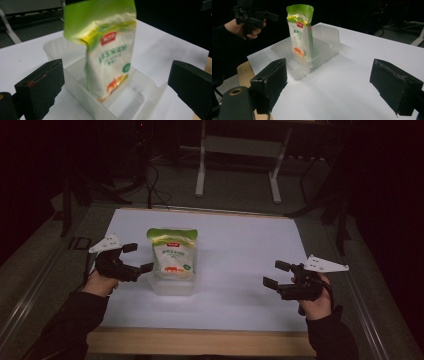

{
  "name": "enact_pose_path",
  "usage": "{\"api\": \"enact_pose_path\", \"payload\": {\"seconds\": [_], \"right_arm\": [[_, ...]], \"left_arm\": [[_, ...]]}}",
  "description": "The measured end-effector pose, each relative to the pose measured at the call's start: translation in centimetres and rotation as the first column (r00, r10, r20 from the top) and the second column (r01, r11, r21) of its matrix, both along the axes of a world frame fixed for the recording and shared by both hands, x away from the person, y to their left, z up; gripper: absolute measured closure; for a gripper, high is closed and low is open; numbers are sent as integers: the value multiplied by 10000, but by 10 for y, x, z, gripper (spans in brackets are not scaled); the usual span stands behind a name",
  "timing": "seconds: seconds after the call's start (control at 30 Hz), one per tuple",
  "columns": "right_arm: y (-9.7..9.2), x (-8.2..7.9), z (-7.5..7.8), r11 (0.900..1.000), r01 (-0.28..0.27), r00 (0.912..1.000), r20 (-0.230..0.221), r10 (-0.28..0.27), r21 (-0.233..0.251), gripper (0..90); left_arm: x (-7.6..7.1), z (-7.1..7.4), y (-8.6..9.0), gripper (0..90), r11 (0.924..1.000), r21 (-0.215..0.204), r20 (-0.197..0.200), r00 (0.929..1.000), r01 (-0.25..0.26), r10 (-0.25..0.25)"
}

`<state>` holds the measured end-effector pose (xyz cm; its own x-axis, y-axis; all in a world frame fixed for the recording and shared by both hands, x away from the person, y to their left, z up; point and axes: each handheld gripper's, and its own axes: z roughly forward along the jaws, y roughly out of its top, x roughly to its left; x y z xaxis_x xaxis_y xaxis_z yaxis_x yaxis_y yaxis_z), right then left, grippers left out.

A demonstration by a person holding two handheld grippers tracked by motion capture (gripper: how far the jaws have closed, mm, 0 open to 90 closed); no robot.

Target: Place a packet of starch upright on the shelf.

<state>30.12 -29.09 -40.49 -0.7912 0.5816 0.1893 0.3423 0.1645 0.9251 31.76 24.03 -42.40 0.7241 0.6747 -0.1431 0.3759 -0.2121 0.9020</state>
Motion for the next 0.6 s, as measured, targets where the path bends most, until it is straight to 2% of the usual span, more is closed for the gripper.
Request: {"api": "enact_pose_path", "payload": {"seconds": [0.17,0.2,0.3,0.43,0.6], "right_arm": [[0,-1,-2,10000,-18,10000,-12,18,-9,142],[0,-1,-2,10000,-17,10000,-22,17,-5,142],[0,-1,-5,10000,7,10000,-52,-7,-50,143],[1,-2,-7,9999,-14,10000,-54,13,-104,143],[1,-3,-8,10000,-54,9999,-98,54,-66,143]], "left_arm": [[-15,0,-2,11,9999,-159,149,9999,-43,46],[-22,0,-4,11,9994,-326,80,9999,66,-64],[-33,-1,-11,11,9987,-298,-71,9991,415,-417],[-46,-3,-24,11,9971,-43,70,9971,763,-762],[-55,-1,-39,11,9905,-174,208,9905,1365,-1361]]}}
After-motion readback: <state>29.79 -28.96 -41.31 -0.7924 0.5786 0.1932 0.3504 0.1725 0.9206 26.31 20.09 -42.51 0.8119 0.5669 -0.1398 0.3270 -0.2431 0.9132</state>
